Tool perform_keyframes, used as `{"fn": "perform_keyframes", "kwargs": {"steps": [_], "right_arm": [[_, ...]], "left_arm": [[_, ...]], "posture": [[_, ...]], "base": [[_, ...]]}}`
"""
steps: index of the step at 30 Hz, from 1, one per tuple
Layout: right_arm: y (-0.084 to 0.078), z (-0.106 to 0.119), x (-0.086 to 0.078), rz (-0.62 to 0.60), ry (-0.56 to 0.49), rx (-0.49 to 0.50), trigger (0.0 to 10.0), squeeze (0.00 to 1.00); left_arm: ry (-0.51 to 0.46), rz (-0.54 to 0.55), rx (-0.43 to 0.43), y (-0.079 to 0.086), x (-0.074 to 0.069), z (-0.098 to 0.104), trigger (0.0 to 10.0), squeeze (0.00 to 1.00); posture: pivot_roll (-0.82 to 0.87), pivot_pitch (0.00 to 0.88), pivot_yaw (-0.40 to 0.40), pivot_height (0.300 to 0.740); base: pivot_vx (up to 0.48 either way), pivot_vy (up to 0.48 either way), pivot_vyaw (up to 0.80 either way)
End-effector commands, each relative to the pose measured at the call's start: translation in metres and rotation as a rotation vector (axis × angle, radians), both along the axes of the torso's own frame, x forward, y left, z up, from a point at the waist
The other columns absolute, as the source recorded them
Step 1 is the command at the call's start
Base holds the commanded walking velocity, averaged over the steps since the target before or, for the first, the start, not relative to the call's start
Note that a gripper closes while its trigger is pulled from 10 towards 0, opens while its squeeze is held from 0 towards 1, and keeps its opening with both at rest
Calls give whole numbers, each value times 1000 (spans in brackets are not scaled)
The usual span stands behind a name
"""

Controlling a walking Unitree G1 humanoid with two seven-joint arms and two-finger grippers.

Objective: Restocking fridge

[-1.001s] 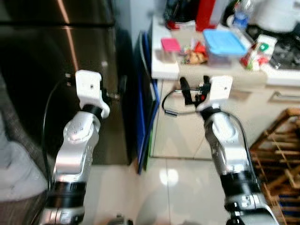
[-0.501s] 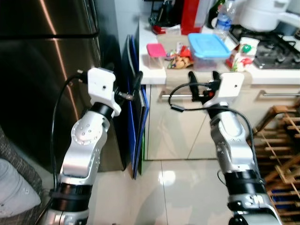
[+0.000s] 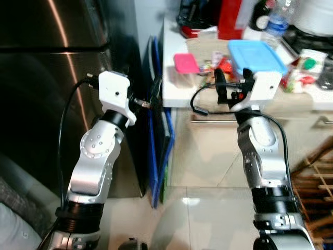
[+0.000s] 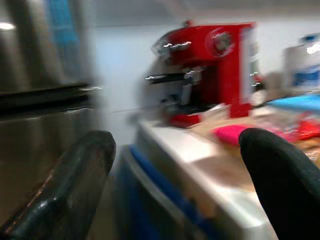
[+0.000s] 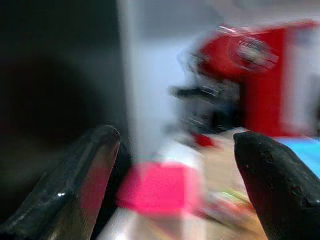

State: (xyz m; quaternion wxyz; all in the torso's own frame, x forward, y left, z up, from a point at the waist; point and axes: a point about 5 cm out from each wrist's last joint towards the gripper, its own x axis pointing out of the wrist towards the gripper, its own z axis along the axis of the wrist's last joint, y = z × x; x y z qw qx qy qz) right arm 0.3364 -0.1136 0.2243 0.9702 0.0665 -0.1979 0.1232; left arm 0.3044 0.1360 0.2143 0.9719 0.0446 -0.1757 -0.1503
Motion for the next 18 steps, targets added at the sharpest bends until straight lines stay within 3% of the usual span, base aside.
{"fn": "perform_keyframes", "kwargs": {"steps": [1,3,7,13,18], "right_arm": [[-7,18,0,-16,-53,16,10000,145],[-7,27,1,-15,-72,17,10000,141],[-11,32,5,-51,-59,23,10000,125],[-26,22,17,-153,11,-13,10000,35],[-31,14,19,-173,46,-27,10000,43]], "left_arm": [[-34,-32,-8,-8,-2,8,10000,0],[-45,-47,-16,-11,-2,11,10000,0],[-57,-72,-9,-17,-2,17,10000,0],[-31,-118,38,-29,-2,19,10000,0],[-15,-120,26,-29,-3,17,10000,0]], "posture": [[-55,33,22,740],[-55,33,21,740],[-54,32,18,740],[-49,39,21,740],[-42,45,22,740]], "base": [[270,398,0],[0,435,0],[0,0,0],[0,0,0],[0,0,0]]}}
